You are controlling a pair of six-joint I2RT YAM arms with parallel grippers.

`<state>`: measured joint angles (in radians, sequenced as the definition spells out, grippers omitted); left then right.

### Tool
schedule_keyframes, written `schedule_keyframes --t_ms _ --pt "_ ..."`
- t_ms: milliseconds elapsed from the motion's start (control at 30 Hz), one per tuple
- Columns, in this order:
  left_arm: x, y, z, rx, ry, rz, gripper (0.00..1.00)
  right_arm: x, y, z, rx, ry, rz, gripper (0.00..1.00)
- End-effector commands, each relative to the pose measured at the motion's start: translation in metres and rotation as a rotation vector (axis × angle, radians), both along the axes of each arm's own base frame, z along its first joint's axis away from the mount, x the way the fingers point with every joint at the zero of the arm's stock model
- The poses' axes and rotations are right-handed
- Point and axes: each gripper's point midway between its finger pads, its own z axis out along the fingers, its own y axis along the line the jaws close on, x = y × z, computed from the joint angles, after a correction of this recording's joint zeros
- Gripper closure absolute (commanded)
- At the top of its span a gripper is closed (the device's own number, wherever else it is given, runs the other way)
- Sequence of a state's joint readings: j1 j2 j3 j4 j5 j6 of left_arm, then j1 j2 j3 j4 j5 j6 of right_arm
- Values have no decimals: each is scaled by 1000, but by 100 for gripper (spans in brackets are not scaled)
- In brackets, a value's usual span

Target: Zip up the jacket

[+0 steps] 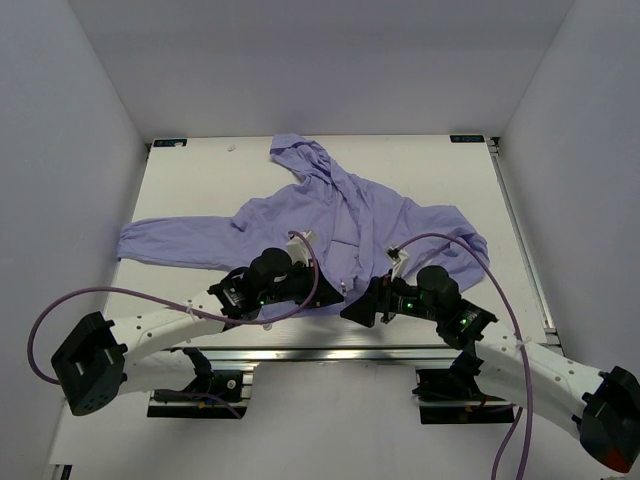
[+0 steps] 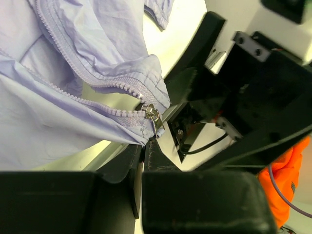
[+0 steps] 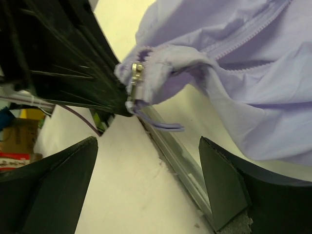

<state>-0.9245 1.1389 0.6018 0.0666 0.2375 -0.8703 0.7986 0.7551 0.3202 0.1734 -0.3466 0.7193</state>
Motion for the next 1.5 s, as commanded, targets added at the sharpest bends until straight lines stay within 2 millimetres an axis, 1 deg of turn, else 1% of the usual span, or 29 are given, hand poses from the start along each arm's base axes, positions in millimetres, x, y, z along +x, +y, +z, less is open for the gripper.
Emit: schedule_keyframes --t_ms 0,33,100,167,233,300,367,400,433,500,533,567,633,667,733,800,867,900,967,1033,1100,1133,1200,1233,1267,1333,1400,1467 --pt "2 -6 20 -58 -25 -15 100 5 5 5 15 -122 43 11" --pt "2 -6 21 -59 -26 -15 100 10 4 2 -5 -159 38 11" --pt "2 -5 21 -58 -24 -15 100 15 7 7 1 -225 45 15" --pt "1 -5 22 -62 -22 -16 100 18 6 2 -24 -254 46 20" --pt "1 -5 22 -66 -25 -15 100 19 9 2 -17 -271 60 21" --pt "1 -6 22 -66 -24 -18 100 15 14 1 0 -270 96 25" --pt "1 -6 21 -67 -19 -16 100 14 17 2 12 -263 113 31" --pt "1 -6 22 -68 -21 -15 100 13 18 -4 0 -241 121 34" --pt "1 -6 21 -66 -18 -13 100 9 19 -5 4 -225 145 35" --pt "3 -5 21 -64 -20 -4 100 5 20 -8 7 -204 158 42" --pt "3 -5 21 -69 -22 -3 100 4 20 -7 17 -209 162 52" --pt "3 -5 21 -72 -20 -2 100 3 19 -9 14 -206 158 58" --pt "3 -5 20 -73 -19 2 100 4 17 -3 23 -222 145 72" --pt "3 -5 20 -71 -17 5 100 5 17 -1 21 -222 141 87" --pt "3 -4 18 -66 -16 6 100 3 16 6 37 -242 148 99" --pt "3 -3 18 -61 -16 9 100 2 15 11 40 -248 145 100" --pt "4 -3 16 -50 -15 13 100 1 13 11 22 -230 144 100" --pt "4 -2 14 -39 -10 15 100 2 13 17 24 -233 142 100" --pt "4 -1 10 -24 -10 12 100 0 14 20 18 -219 156 100" --pt "2 1 5 -5 2 9 100 0 16 30 12 -202 161 100" --pt "0 1 0 6 13 -4 100 2 18 29 -2 -152 151 100" --pt "-1 1 -3 18 15 -11 100 4 22 39 12 -155 151 100" --pt "-3 1 -7 41 25 -28 100 6 27 39 11 -116 161 100" --pt "-5 1 -8 44 25 -41 100 6 31 48 24 -106 170 100" --pt "-5 1 -9 48 26 -45 100 8 34 43 9 -69 168 100" --pt "-6 1 -8 47 22 -53 100 13 36 42 -2 -33 147 100" --pt "-8 1 -7 42 17 -64 100 21 39 42 -6 -13 118 100" --pt "-12 5 -13 63 38 -70 100 32 42 49 1 -32 78 100"
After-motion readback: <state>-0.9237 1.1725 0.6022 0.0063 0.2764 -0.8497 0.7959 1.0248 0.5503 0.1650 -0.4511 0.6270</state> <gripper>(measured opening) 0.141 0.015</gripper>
